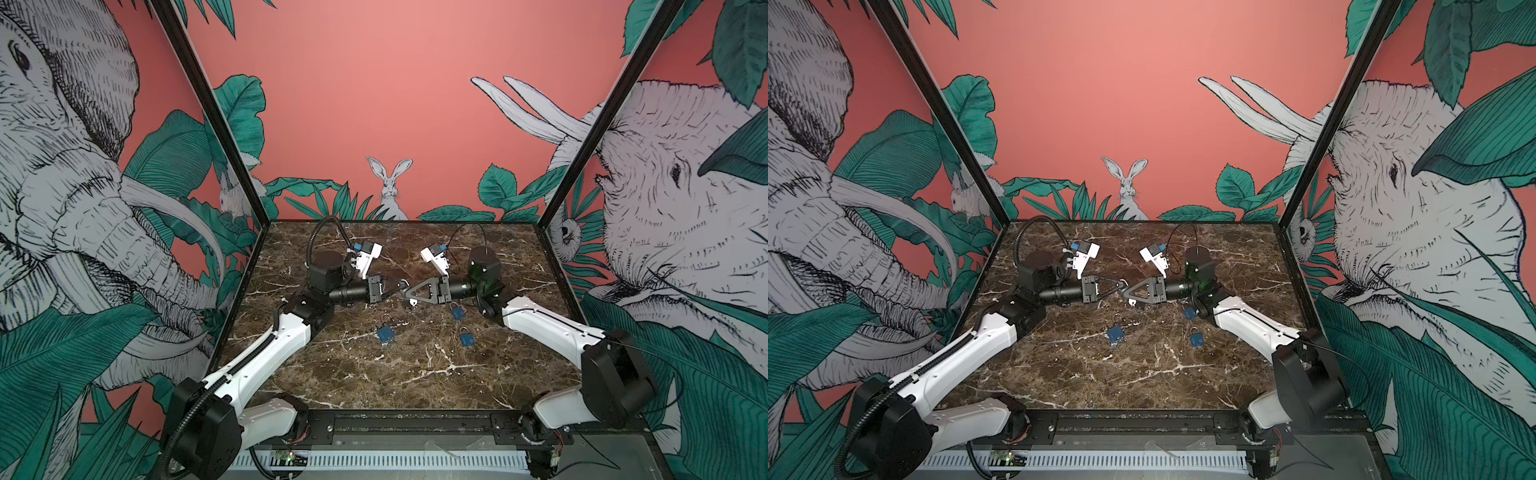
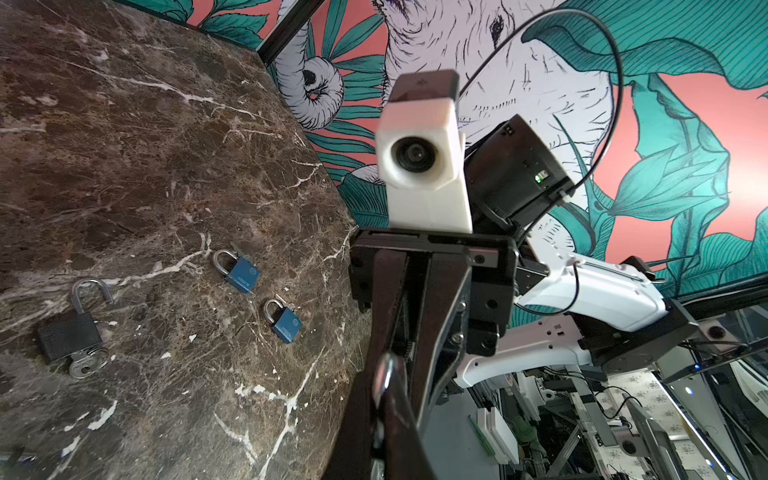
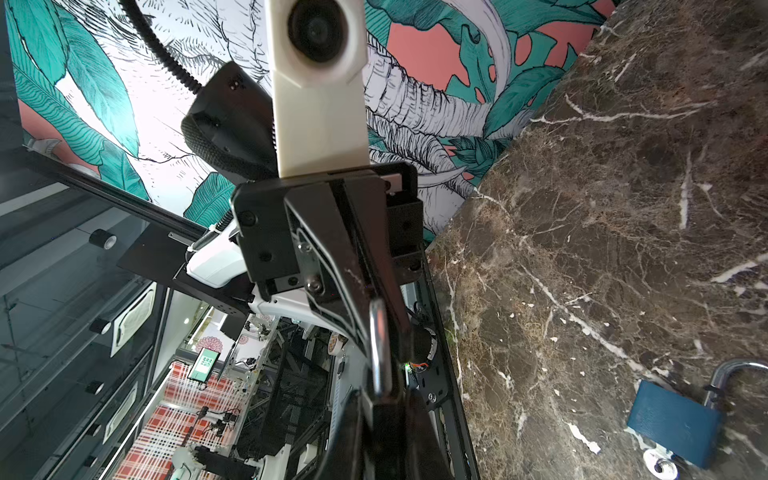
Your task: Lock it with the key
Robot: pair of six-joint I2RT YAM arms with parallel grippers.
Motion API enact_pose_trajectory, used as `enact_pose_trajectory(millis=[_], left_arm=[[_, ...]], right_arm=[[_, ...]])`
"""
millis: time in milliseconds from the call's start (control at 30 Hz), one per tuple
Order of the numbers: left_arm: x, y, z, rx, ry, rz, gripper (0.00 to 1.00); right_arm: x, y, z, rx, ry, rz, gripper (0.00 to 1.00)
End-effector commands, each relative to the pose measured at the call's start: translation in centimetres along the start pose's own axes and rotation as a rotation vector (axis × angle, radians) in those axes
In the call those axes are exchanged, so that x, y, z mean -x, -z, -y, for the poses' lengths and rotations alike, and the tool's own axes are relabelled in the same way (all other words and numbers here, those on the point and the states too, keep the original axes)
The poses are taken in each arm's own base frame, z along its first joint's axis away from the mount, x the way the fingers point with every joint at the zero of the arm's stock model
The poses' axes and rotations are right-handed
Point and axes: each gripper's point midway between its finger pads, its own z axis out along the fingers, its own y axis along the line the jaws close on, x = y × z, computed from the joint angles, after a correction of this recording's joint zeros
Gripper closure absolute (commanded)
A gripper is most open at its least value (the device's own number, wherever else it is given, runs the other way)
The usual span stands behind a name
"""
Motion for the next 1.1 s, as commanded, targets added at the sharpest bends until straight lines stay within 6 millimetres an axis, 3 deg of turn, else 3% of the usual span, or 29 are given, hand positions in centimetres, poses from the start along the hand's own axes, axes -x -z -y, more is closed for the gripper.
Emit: enact_pose_trajectory(millis=[0, 133, 233, 333, 467, 667, 800, 1067], left_arm=[[-1.9, -0.4, 2.0, -0.097, -0.040, -0.089, 1.00], [-1.3, -0.5, 0.6, -0.049, -0.022, -0.024, 1.00], [-0.6, -0.4, -0.4, -0.029, -0.007, 0.032, 1.00], [0.4, 0.1, -1.4, 0.009, 0.016, 0.090, 1.00], [1.8, 1.0, -2.3, 0.029, 0.036, 0.158, 1.00], [2.6, 1.0, -1.4, -0.013, 0.042, 0.166, 1.00], [2.9, 1.1, -1.0, -0.019, 0.034, 0.171, 1.00], [3.1, 1.1, -1.6, 0.006, 0.042, 0.183, 1.00]], right_arm=[[3.2, 0.2, 0.6, -0.064, 0.027, 0.121, 1.00], [2.9, 0.2, 1.1, -0.073, 0.021, 0.116, 0.99], [2.8, 0.6, 1.5, -0.087, 0.008, 0.133, 0.72], [2.7, 1.3, 1.4, -0.083, 0.004, 0.155, 0.66], [2.1, 1.7, 1.1, -0.083, 0.002, 0.158, 0.64], [1.1, 1.7, 2.1, -0.128, -0.009, 0.138, 0.62], [0.6, 0.7, 2.2, -0.131, -0.001, 0.103, 0.62], [0.3, -0.3, 1.7, -0.105, 0.006, 0.083, 0.80]])
